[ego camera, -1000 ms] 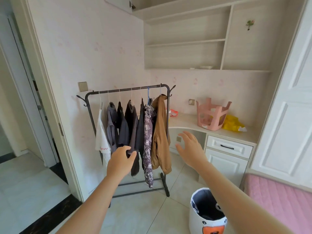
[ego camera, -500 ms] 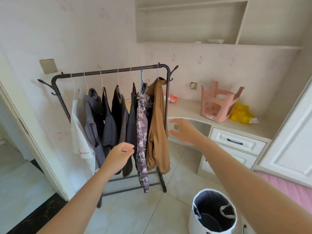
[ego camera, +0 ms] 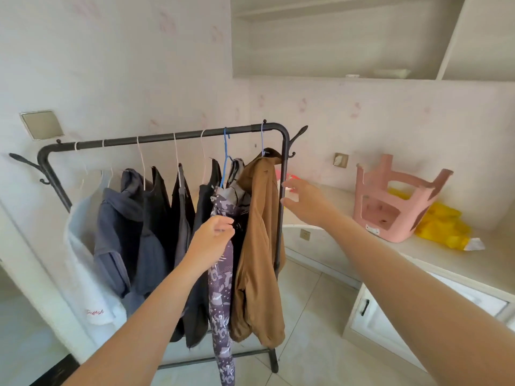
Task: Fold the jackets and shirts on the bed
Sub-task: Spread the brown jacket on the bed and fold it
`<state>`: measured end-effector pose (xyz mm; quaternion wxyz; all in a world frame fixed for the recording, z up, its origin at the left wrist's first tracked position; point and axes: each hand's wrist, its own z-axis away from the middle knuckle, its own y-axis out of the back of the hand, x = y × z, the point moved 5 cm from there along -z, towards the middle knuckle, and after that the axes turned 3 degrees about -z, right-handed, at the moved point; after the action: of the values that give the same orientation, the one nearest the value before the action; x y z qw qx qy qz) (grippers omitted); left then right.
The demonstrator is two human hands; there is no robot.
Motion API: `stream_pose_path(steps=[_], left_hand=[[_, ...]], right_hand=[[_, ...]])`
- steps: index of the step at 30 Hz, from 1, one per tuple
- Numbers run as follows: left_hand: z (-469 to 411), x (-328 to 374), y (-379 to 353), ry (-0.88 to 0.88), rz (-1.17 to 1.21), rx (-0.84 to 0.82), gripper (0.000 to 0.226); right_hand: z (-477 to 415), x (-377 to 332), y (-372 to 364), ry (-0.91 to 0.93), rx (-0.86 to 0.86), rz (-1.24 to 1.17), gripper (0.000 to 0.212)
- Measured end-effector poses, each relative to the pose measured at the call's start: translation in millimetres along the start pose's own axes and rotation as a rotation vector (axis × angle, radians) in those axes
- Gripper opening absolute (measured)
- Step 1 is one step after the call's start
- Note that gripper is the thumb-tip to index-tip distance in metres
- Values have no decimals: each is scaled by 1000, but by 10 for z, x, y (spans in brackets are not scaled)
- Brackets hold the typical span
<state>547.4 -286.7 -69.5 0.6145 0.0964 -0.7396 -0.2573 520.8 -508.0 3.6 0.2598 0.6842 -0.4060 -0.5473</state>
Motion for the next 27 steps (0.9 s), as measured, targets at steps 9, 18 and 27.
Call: stream_pose_path(steps=[9, 18, 27], left_hand=[[-1162, 124, -220, 36, 57, 77, 28], [-2440, 164, -344, -79, 6, 38, 27], [-3527, 99, -465, -45, 5, -57, 34]], right_hand=[[-1082, 265, -97, -28, 11, -101, 43], [-2141, 286, -316, -133, 156, -171, 30], [-2914, 569, -702, -344, 75, -103, 13]])
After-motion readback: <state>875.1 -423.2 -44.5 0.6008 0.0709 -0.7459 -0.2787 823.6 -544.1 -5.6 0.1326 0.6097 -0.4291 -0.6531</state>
